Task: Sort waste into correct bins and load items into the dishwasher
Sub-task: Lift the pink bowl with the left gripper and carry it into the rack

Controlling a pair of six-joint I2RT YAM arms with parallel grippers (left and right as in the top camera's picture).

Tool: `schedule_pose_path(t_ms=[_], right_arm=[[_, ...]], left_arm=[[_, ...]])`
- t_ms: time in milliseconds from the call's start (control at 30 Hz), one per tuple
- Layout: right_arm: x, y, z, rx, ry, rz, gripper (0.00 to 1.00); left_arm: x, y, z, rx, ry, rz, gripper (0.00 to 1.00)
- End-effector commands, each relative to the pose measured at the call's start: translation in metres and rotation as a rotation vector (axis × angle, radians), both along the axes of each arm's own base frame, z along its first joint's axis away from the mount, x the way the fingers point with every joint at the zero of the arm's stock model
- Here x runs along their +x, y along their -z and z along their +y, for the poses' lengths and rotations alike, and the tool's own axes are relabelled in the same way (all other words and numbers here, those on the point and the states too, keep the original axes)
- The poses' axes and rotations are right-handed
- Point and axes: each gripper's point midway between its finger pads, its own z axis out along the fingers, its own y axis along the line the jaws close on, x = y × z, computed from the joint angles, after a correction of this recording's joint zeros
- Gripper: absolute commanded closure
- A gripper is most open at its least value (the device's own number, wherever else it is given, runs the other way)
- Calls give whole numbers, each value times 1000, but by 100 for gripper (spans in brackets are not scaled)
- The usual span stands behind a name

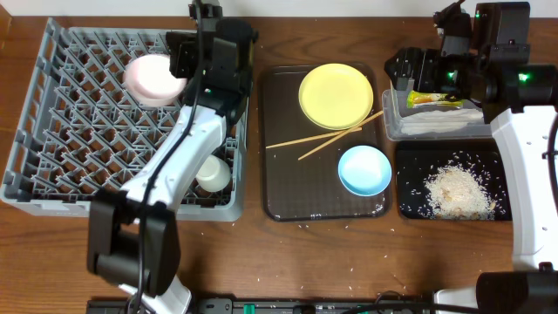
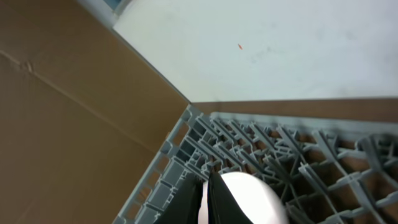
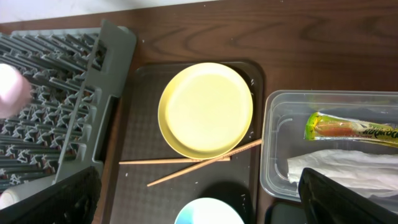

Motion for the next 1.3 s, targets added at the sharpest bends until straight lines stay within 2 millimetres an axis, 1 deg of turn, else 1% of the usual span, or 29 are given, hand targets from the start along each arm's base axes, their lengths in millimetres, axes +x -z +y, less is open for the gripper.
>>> schedule_pose_path(t_ms=[0, 33, 100, 167, 233, 267, 333, 367, 433, 467, 500, 533, 633, 733, 767, 833, 900, 933, 967, 1033, 1133, 1233, 1267], right_arm=[[-1, -4, -3, -10, -2, -14, 1], [-1, -4, -3, -10, -2, -14, 1], [-1, -4, -3, -10, -2, -14, 1], [-1, -4, -3, -10, -2, -14, 1], [-1, -4, -3, -10, -2, -14, 1], [-1, -4, -3, -10, -2, -14, 1], [-1, -4, -3, -10, -2, -14, 1], [-1, -4, -3, -10, -2, -14, 1], [-1, -4, -3, -10, -2, -14, 1], [-1, -4, -3, -10, -2, -14, 1], [-1, -4, -3, -10, -2, -14, 1], [-1, -4, -3, -10, -2, -14, 1], [-1, -4, -3, -10, -2, -14, 1], [-1, -4, -3, -10, -2, -14, 1], [-1, -4, -3, -10, -2, -14, 1], [-1, -4, -3, -10, -2, -14, 1], [-1, -4, -3, -10, -2, -14, 1], [-1, -4, -3, -10, -2, -14, 1], [-1, -4, -3, -10, -2, -14, 1], [-1, -4, -3, -10, -2, -14, 1], [-1, -4, -3, -10, -2, -14, 1], [-1, -4, -3, -10, -2, -14, 1], [-1, -4, -3, -10, -2, -14, 1]], left_arm=[[13, 25, 0, 96, 7, 110, 92], [16, 35, -1, 101, 7, 125, 93], [17, 39, 0, 91, 0, 118, 93], [18, 37, 0, 72, -5, 87, 93], [20, 29, 0, 58, -7, 47, 92], [20, 27, 0, 54, -6, 37, 90], [18, 18, 0, 22, -11, -8, 83], [18, 15, -1, 7, -5, -19, 72], [20, 15, -10, -30, 76, 11, 57], [20, 17, -17, -66, 136, 37, 51], [17, 18, -27, -147, 213, 56, 46], [13, 15, -31, -266, 262, 50, 43], [6, 10, -33, -484, 341, 51, 41], [2, 9, -27, -671, 386, 55, 40], [0, 11, -16, -794, 401, 59, 40], [-2, 15, -3, -907, 408, 60, 40], [-4, 17, 14, -1018, 414, 53, 40], [-6, 16, 24, -1067, 413, 43, 35], [-7, 15, 34, -1101, 415, 32, 33], [-11, 13, 59, -1141, 405, 5, 32], [-17, 14, 92, -1146, 342, -29, 32], [-23, 23, 118, -1157, 278, -40, 32], [-24, 26, 121, -1162, 266, -36, 31]])
